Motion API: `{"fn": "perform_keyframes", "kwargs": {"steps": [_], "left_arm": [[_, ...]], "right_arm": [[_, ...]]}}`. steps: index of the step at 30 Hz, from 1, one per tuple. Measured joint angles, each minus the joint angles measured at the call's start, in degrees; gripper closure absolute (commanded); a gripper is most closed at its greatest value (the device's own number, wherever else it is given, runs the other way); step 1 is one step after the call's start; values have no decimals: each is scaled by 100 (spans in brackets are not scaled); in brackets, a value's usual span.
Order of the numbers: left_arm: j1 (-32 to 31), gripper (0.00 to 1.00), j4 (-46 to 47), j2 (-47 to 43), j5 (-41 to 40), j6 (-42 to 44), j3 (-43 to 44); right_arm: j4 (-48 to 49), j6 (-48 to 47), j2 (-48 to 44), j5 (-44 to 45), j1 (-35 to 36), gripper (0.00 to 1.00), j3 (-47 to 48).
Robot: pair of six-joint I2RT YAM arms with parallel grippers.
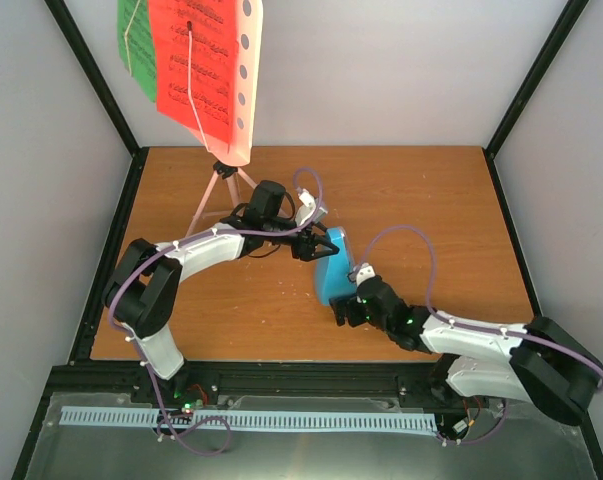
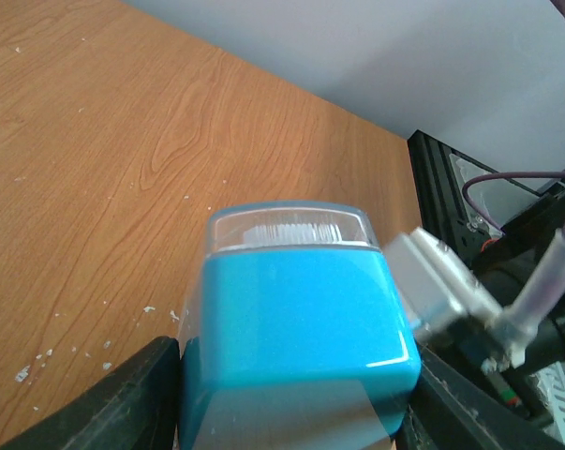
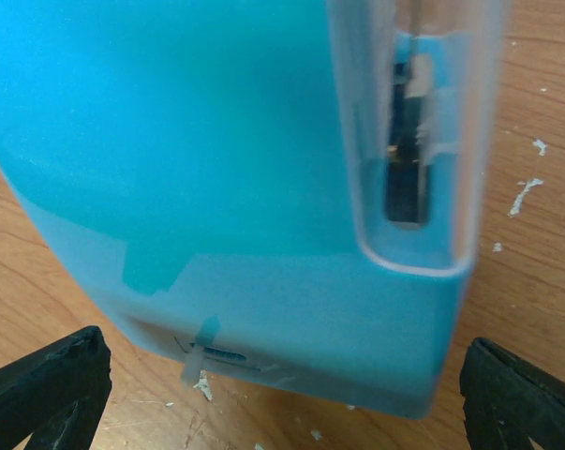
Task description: Pack up the instrument practice props
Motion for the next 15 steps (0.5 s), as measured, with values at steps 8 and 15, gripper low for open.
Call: {"fn": "perform_keyframes", "kwargs": {"steps": [8,15], "left_arm": [[4,51,-44,0,35,55,13],[7,51,-70,0,59,122,20]], "right_arm": [[96,-142,800,610,459,0,278],[129,-133,879,761,542,8,282]]}}
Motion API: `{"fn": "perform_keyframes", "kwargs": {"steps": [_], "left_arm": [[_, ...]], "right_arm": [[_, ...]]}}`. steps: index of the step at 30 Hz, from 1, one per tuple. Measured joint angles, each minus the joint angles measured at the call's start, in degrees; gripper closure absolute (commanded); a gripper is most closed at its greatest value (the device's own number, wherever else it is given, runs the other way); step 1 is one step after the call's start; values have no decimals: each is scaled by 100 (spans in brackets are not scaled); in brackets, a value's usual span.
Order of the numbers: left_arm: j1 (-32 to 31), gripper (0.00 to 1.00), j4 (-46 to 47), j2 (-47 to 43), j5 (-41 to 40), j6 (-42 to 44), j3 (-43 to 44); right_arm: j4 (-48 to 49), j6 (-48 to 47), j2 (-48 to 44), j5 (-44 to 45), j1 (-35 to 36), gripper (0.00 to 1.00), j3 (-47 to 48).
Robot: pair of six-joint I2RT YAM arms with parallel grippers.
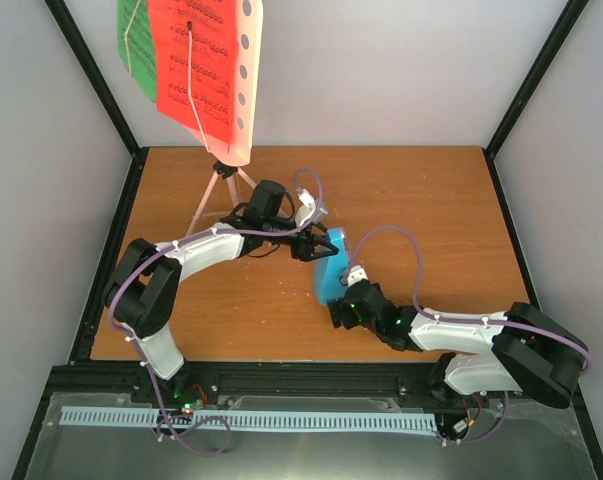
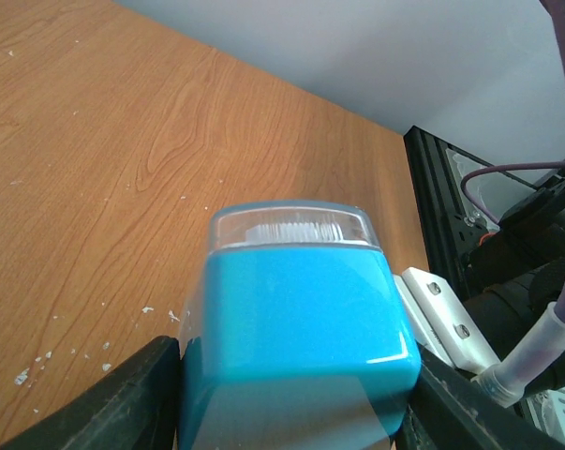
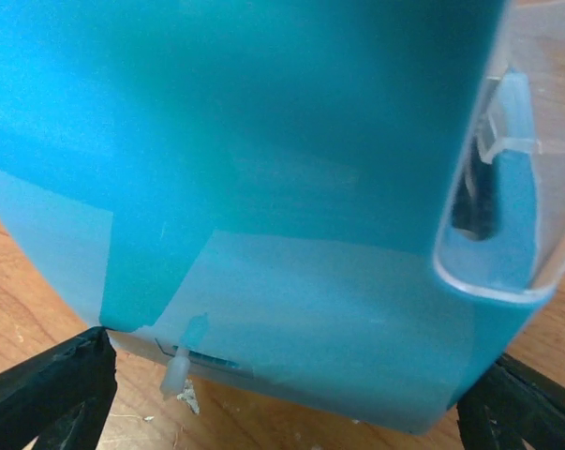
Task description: Pack up the instrument practice props
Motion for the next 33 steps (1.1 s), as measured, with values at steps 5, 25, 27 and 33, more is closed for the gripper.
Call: {"fn": "perform_keyframes", "kwargs": {"steps": [5,25,27,33], "left_arm": [[4,51,4,0,15,59,11],[35,51,-17,0,35,173,15],[22,51,7,-28,42,229,-46],[-157,48,17,-479,-389,546,-466]], "right_arm": [[-28,72,0,79,11,25,0],[-87,238,-197,236,22,6,-13],[-122,271,-487,197,24,3,-13],[-319,382,-1917,208,24,0,-28]]}}
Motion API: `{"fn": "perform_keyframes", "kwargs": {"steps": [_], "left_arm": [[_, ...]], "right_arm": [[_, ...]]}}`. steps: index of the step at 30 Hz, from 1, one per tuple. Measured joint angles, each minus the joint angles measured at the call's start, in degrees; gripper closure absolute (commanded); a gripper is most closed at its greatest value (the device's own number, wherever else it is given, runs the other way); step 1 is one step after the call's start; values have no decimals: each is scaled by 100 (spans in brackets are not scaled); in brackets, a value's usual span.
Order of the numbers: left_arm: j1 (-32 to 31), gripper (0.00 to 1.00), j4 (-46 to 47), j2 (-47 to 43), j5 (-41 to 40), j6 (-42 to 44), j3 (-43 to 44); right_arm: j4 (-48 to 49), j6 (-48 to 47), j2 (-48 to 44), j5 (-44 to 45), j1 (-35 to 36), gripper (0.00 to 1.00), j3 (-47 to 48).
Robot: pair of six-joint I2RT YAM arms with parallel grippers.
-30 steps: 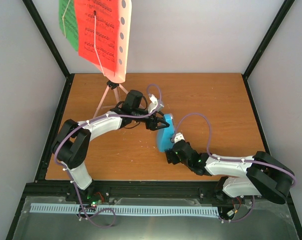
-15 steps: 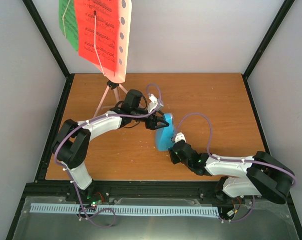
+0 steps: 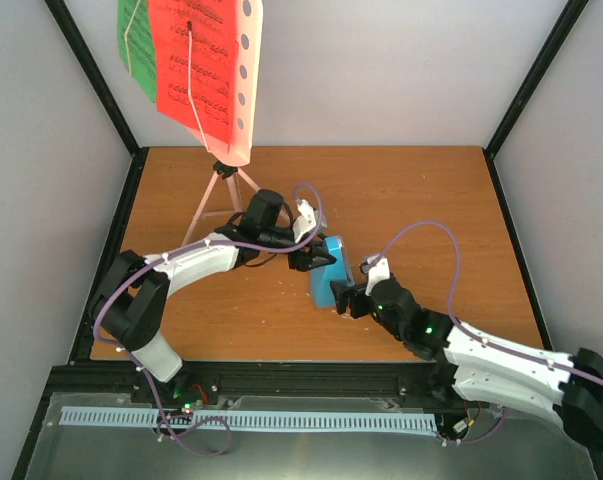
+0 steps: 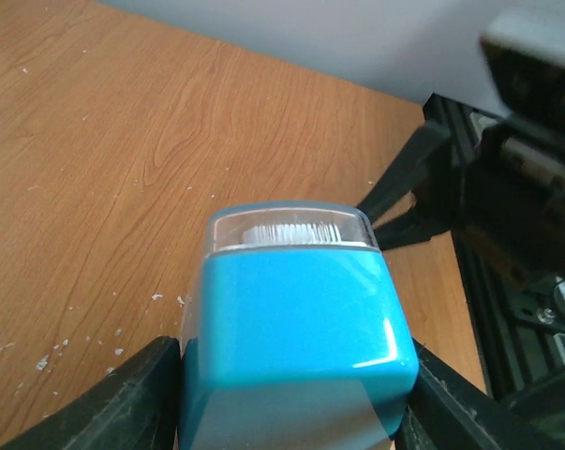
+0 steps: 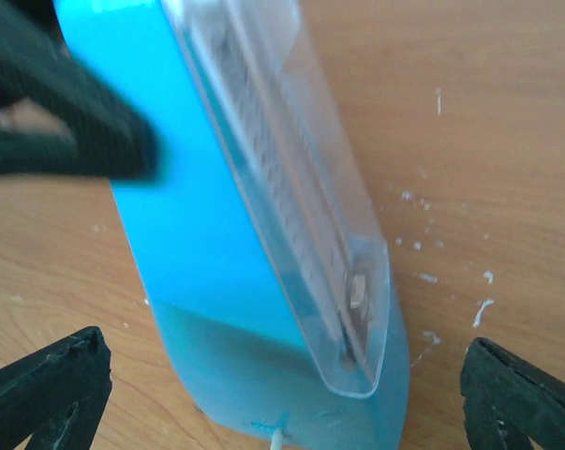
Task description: Pack up the instrument practice props
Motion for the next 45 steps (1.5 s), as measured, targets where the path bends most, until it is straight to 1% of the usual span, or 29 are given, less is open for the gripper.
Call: {"fn": "perform_keyframes", "kwargs": {"steps": [3,5,7,8,12,14,15,17,21,25,27,30,33,37,41,45], "left_arm": [[-223,42,-4,-192,-396,175,-138],[-376,32,0,-284,-669,278,-203],[-492,18,13,-348,-953,345,-258],[-546,14,24,-361,-1086,363,-302],[-597,5,94,-387,-1471,358,-518],[-590,3,201,-452,-1587,280,-675],[-579,2,282,-518,-1626,227,-782],[-573,1,487,-708,-1663,74,-1062],[-575,1,903,-1021,-1659,-363,-1567],[-573,0,1294,-1318,-1624,-903,-2124],[-573,1,1506,-1556,-1521,-1298,-2457],[-551,0,1777,-1875,-1252,-1912,-2739],[-505,1,1967,-2157,-1054,-2479,-2839],[-417,1,2081,-2433,-879,-3134,-2859],[-389,1,2024,-2479,-750,-3679,-2815],[-372,1,1836,-2448,-748,-3928,-2614]], "right_arm": [[-262,76,-713,66,-28,0,-42],[-487,103,-1117,74,-109,0,-44],[-763,164,-1480,76,-286,0,-31],[-892,201,-1626,81,-402,0,-24],[-1351,435,-1978,-122,-1113,2,33],[-1521,640,-2004,-339,-1598,2,26],[-1539,664,-1996,-356,-1637,3,24],[-1537,841,-1834,-601,-1971,2,-37],[-1482,1115,-1276,-973,-2291,2,-229],[-1263,1248,-697,-1261,-2317,4,-341],[-1071,1270,-343,-1370,-2319,9,-363],[-796,1226,181,-1484,-2319,15,-372],[-522,1172,669,-1606,-2319,18,-372],[-122,1049,1178,-1812,-2319,20,-387],[413,911,1397,-2124,-2267,21,-476],[793,822,1486,-2465,-1996,22,-553]]}}
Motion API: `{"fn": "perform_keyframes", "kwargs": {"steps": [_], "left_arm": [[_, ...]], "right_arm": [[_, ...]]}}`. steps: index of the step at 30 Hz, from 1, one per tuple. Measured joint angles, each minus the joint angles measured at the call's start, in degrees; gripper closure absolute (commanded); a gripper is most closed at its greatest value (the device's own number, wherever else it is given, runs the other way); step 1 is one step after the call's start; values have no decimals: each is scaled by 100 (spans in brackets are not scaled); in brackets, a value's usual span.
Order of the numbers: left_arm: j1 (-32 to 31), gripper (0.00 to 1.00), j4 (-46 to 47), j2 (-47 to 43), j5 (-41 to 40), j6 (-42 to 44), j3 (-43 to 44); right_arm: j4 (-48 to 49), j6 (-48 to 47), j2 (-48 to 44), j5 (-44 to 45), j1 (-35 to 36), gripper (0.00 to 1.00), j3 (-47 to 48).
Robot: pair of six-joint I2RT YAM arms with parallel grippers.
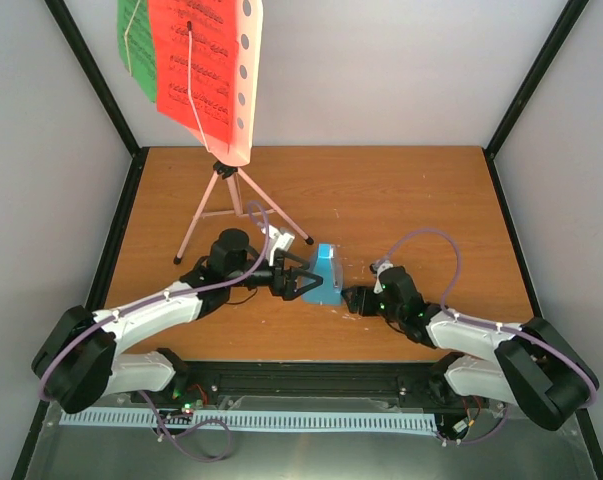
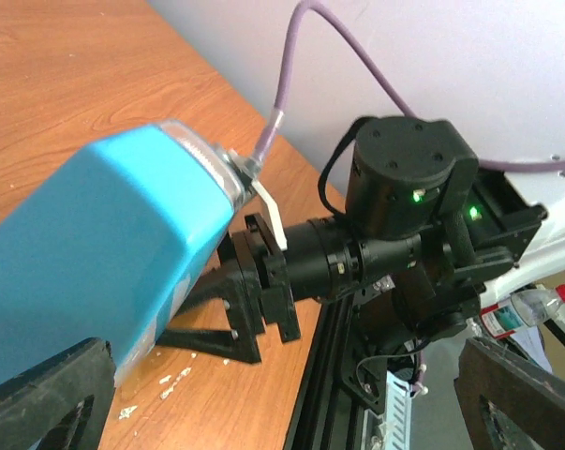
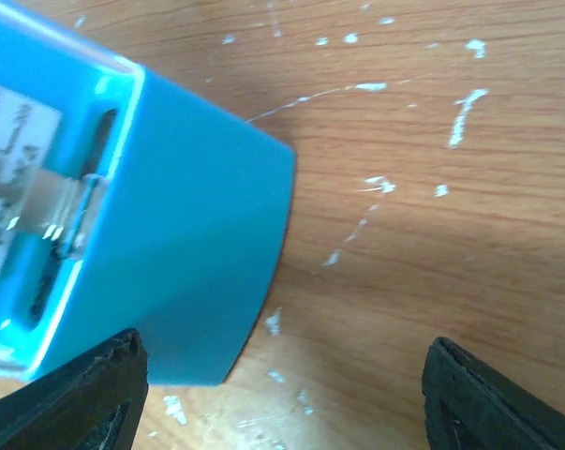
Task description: Pack up the instrument practice props
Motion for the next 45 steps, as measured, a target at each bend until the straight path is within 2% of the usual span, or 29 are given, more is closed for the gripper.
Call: {"fn": "perform_keyframes", "kwargs": {"steps": [5,8,12,21,26,30,35,39,45], "left_arm": [[103,1,-72,22,-76,-81,116],[157,0,-96,170,-107,-74,192],[173,1,-98,643,-20,22,439],[103,1,-22,1716,721,492,1300],[-22,0,260,2210,1143,581,1622],[-20,1,278,2170,1172,671,1624],[291,1,87,1467,874,745,1591],[1008,1,-385,538,549,782,1561],[2011,1,-1482,-459,415,885,1556]], "right_arm": [[177,22,-378,-94,116,15,-219],[0,33,-1001,68,125,6,-365],[-455,28,-2033,409,122,0,-391],[-1768,122,-4601,1329,122,0,-396],[-1980,-37,-5228,1244,122,0,-356],[-2120,-411,-5062,933,122,0,-2],[-2205,-966,-3926,756,122,0,815],[-2105,-1572,-2717,352,122,0,1419],[-1985,-2498,-1635,-96,122,0,1893]]}}
